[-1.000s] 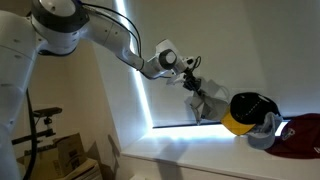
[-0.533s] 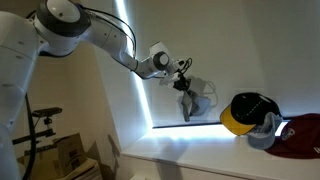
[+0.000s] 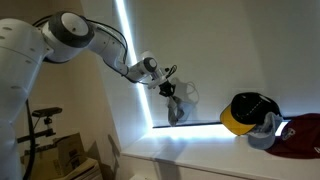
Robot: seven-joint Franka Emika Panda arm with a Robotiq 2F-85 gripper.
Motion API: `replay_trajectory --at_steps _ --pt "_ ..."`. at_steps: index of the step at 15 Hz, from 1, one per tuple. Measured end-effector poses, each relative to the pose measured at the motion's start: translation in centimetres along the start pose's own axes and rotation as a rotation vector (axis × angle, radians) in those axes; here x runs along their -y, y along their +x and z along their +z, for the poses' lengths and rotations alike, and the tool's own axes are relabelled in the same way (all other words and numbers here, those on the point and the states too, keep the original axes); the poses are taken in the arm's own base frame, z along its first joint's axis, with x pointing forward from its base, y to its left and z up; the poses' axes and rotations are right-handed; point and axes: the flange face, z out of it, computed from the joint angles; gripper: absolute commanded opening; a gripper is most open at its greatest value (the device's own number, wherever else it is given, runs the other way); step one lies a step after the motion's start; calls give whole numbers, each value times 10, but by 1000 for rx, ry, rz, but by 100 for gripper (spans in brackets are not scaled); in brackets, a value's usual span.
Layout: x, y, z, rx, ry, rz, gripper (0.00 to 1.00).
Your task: Move the white cap to the left
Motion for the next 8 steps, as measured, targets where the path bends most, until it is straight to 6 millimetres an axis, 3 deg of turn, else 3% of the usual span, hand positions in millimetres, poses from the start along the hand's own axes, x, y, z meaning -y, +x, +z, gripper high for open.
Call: replay_trajectory --at_steps 4,8 --pt "50 11 24 73 -29 -137 1" --pt "79 18 39 93 -29 -265 1"
